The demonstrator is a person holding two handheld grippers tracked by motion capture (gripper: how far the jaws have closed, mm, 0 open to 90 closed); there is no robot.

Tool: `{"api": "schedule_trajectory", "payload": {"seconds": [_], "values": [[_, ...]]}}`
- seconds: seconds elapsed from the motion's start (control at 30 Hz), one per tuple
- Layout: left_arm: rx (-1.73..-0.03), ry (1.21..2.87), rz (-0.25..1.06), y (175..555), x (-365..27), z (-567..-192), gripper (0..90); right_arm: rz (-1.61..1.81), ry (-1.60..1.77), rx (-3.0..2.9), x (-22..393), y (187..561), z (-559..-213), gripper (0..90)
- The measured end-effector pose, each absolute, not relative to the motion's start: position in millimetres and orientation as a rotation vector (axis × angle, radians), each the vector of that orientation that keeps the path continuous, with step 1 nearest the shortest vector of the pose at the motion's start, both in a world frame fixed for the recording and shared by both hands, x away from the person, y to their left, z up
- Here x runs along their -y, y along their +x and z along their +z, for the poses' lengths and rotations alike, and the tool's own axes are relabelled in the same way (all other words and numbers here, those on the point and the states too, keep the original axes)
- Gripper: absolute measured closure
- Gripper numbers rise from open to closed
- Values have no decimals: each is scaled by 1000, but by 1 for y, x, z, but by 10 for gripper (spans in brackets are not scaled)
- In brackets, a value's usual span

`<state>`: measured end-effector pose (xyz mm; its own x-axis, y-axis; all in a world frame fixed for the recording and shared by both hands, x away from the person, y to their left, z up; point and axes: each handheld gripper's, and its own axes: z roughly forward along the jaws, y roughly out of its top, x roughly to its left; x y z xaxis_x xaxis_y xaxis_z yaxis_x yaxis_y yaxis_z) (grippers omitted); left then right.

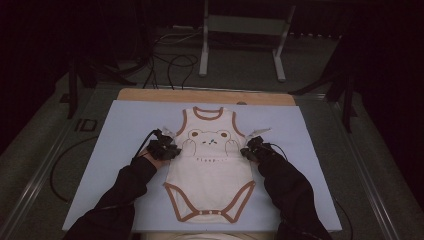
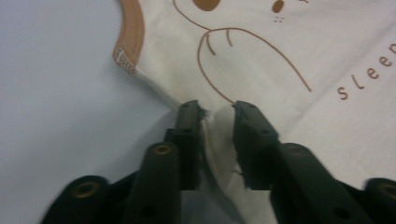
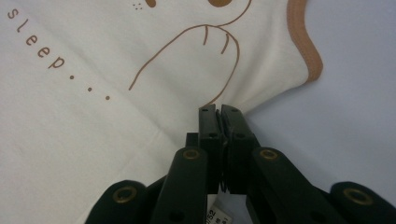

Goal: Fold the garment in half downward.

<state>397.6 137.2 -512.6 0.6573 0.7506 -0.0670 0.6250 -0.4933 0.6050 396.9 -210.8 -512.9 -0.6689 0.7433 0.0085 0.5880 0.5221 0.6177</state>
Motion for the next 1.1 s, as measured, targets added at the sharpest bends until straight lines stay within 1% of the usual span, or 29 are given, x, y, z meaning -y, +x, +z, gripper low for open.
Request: {"api": "schedule_trajectory", "payload": {"seconds": [0.03,0.13,0.2,0.43,0.7,1.1], "values": [[-1058,2273,263,398,-137,-512,797,875,1120,-2509,211,397,-513,886],[-1059,2273,240,399,-135,-512,877,879,1116,-2506,212,397,-513,893],[-1068,2261,215,400,-136,-512,888,873,1115,-2506,211,396,-512,897],[-1055,2246,190,400,-142,-510,895,909,1119,-2485,214,395,-506,899],[-1004,2249,236,397,-144,-499,894,934,1074,-2470,216,390,-494,899],[-967,2235,218,391,-149,-488,895,960,1051,-2457,220,384,-484,899]]}}
